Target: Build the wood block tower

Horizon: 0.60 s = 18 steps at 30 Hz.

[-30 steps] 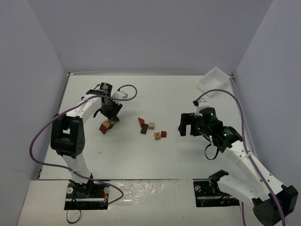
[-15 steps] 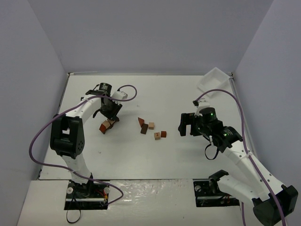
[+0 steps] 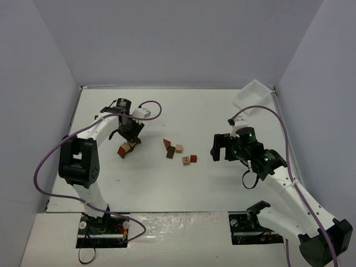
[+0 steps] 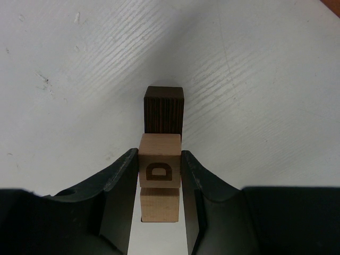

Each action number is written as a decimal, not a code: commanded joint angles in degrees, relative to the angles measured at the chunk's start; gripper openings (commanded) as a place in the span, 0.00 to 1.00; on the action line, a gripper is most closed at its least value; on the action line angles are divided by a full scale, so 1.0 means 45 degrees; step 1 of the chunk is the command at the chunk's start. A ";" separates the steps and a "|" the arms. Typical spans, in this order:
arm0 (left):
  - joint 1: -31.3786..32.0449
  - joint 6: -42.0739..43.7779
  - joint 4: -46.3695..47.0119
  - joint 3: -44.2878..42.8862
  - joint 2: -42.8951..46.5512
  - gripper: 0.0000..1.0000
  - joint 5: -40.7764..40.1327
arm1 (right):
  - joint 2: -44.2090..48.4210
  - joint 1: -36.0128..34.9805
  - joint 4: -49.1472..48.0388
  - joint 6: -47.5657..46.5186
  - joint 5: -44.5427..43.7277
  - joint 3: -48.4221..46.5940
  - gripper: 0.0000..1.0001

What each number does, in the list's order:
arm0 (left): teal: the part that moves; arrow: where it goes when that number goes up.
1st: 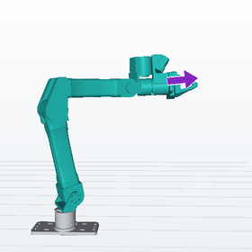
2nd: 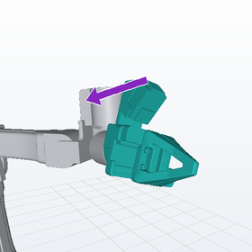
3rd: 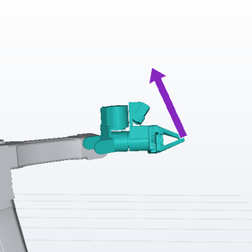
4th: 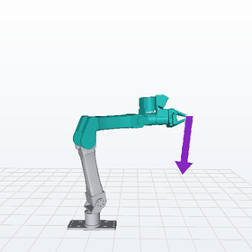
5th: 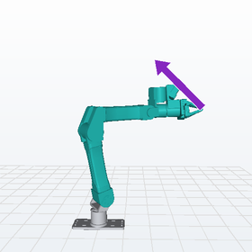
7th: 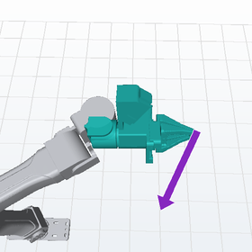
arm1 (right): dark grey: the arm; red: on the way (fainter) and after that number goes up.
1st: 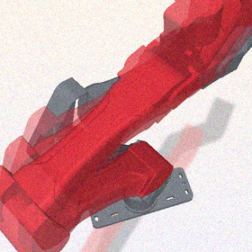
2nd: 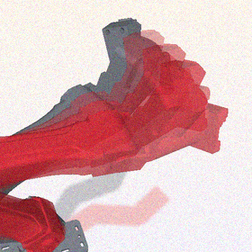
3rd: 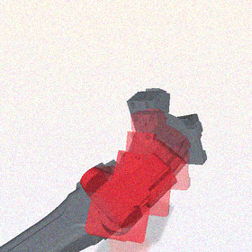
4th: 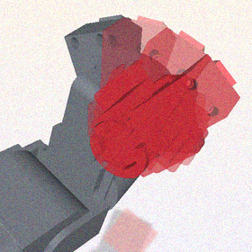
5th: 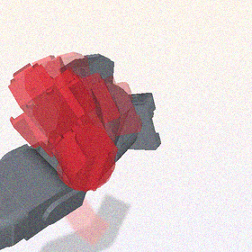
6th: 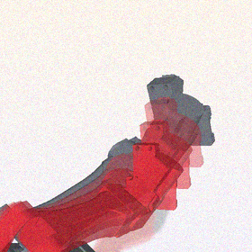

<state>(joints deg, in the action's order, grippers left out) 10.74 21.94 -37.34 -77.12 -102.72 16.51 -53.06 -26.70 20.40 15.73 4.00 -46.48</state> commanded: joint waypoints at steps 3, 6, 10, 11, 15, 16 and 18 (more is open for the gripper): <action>-0.0160 0.0260 0.0017 0.0165 0.0540 0.06 0.0196 | -0.0084 -0.0004 -0.0472 -0.0175 0.0166 -0.0296 0.99; -0.0157 0.0283 0.0017 0.0201 0.0576 0.06 0.0217 | -0.0123 -0.0005 -0.0472 -0.0174 0.0166 -0.0296 0.99; -0.0161 0.0314 -0.0007 0.0239 0.0560 0.06 0.0198 | -0.0094 0.0000 -0.0486 -0.0174 0.0166 -0.0282 0.99; -0.0161 0.0319 -0.0003 0.0267 0.0560 0.06 0.0198 | -0.0085 0.0007 -0.0480 -0.0174 0.0155 -0.0277 0.99; -0.0180 0.0319 -0.0002 0.0302 0.0541 0.06 0.0198 | -0.0084 -0.0005 -0.0484 -0.0181 0.0166 -0.0257 0.99; -0.0180 0.0319 -0.0002 0.0308 0.0547 0.06 0.0192 | -0.0084 -0.0005 -0.0485 -0.0181 0.0166 -0.0257 0.99; -0.0180 0.0319 -0.0002 0.0337 0.0576 0.06 0.0178 | -0.0084 -0.0005 -0.0472 -0.0178 0.0166 -0.0257 0.99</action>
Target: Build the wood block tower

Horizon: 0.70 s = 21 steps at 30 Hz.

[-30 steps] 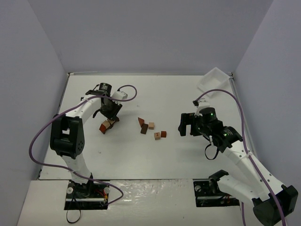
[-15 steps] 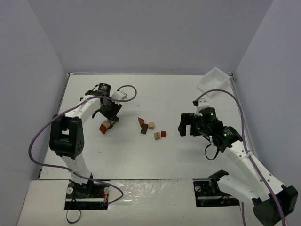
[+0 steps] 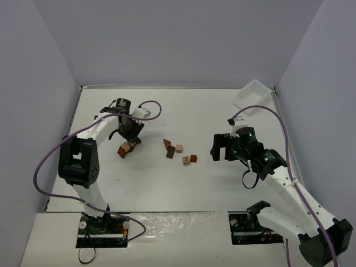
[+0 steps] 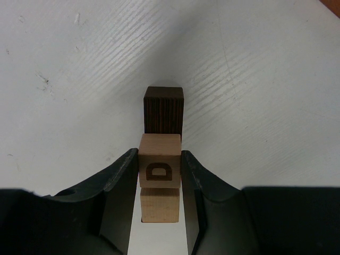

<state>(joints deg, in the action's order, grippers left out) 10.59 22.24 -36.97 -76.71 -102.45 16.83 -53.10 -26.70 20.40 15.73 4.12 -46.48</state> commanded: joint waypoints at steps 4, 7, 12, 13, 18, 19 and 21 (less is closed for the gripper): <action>-0.0181 0.0274 -0.0105 0.0264 0.0570 0.06 0.0167 | -0.0075 -0.0005 -0.0491 -0.0189 0.0139 -0.0257 0.99; -0.0201 0.0289 -0.0169 0.0270 0.0546 0.06 0.0201 | -0.0051 -0.0005 -0.0491 -0.0194 0.0139 -0.0257 0.99; -0.0206 0.0254 -0.0169 0.0289 0.0515 0.06 0.0323 | -0.0055 -0.0005 -0.0491 -0.0180 0.0153 -0.0238 0.99; -0.0196 0.0254 -0.0183 0.0309 0.0521 0.06 0.0313 | -0.0035 -0.0005 -0.0491 -0.0185 0.0159 -0.0238 0.99; -0.0219 0.0215 -0.0215 0.0354 0.0580 0.11 0.0200 | 0.0003 -0.0005 -0.0491 -0.0194 0.0159 -0.0238 0.99; -0.0225 0.0215 -0.0222 0.0348 0.0580 0.11 0.0193 | -0.0009 -0.0005 -0.0491 -0.0181 0.0159 -0.0225 0.99; -0.0208 0.0198 -0.0222 0.0365 0.0597 0.12 0.0169 | 0.0001 -0.0005 -0.0491 -0.0191 0.0142 -0.0235 0.99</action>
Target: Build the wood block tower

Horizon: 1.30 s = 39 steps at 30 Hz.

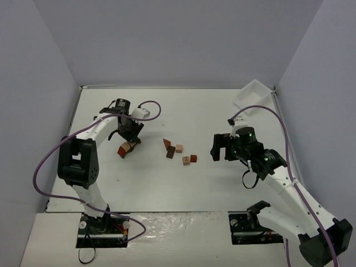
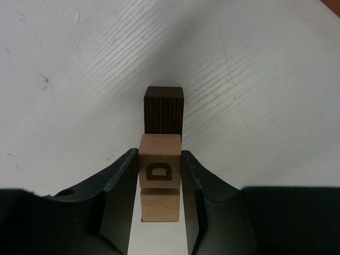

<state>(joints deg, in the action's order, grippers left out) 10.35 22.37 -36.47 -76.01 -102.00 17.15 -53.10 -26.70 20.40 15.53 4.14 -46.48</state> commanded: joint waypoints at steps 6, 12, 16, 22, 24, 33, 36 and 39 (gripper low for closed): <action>-0.0155 0.0146 -0.0372 0.0228 0.0475 0.14 0.0154 | 0.0007 -0.0005 -0.0491 -0.0131 0.0170 -0.0218 0.99; -0.0171 0.0107 -0.0411 0.0193 0.0439 0.16 0.0193 | 0.0023 -0.0005 -0.0491 -0.0132 0.0173 -0.0257 0.99; -0.0156 0.0107 -0.0427 0.0232 0.0439 0.17 0.0193 | -0.0012 -0.0005 -0.0491 -0.0151 0.0173 -0.0257 0.99; -0.0159 0.0126 -0.0489 0.0219 0.0472 0.18 0.0193 | 0.0003 -0.0005 -0.0491 -0.0151 0.0186 -0.0270 0.99; -0.0152 0.0108 -0.0545 0.0212 0.0441 0.18 0.0211 | 0.0003 -0.0005 -0.0491 -0.0133 0.0193 -0.0259 0.99; -0.0154 0.0087 -0.0646 0.0271 0.0517 0.18 0.0210 | 0.0040 -0.0005 -0.0491 -0.0149 0.0156 -0.0221 0.99; -0.0165 0.0061 -0.0679 0.0290 0.0517 0.18 0.0219 | 0.0049 -0.0005 -0.0491 -0.0138 0.0173 -0.0199 0.99; -0.0172 0.0010 -0.0685 0.0329 0.0517 0.18 0.0212 | 0.0062 -0.0005 -0.0491 -0.0131 0.0173 -0.0199 0.99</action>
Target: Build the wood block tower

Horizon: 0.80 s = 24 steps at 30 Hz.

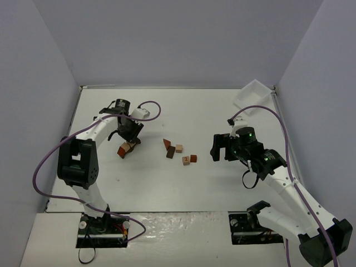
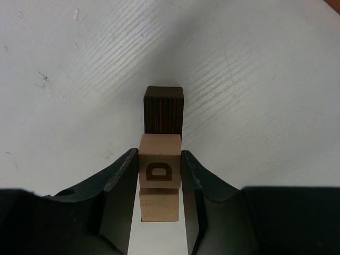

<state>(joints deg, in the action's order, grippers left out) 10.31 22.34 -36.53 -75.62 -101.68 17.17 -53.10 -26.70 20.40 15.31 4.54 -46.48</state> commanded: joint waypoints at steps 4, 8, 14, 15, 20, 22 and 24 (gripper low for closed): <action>-0.0161 0.0015 -0.0670 0.0203 0.0504 0.21 0.0147 | 0.0064 -0.0005 -0.0491 -0.0102 0.0086 -0.0199 0.99; -0.0154 -0.0048 -0.0670 0.0171 0.0487 0.30 0.0103 | 0.0094 -0.0005 -0.0491 -0.0102 0.0105 -0.0179 0.99; -0.0157 -0.0176 -0.0666 0.0124 0.0467 0.41 0.0076 | 0.0116 -0.0005 -0.0491 -0.0086 0.0121 -0.0179 0.99; -0.0161 -0.0194 -0.0656 0.0124 0.0467 0.45 0.0043 | 0.0121 -0.0005 -0.0491 -0.0082 0.0125 -0.0179 0.99; -0.0161 -0.0308 -0.0670 0.0070 0.0495 0.51 -0.0026 | 0.0132 -0.0005 -0.0491 -0.0082 0.0144 -0.0199 0.99; -0.0161 -0.0398 -0.0670 0.0014 0.0549 0.53 -0.0026 | 0.0121 -0.0005 -0.0491 -0.0071 0.0144 -0.0209 0.99; -0.0142 -0.0602 -0.0634 -0.0161 0.0627 0.53 -0.0069 | 0.0139 -0.0006 -0.0491 -0.0064 0.0146 -0.0220 0.99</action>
<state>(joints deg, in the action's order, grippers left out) 10.04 21.25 -38.94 -74.30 -101.56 16.86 -53.10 -26.70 20.40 15.31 4.56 -46.48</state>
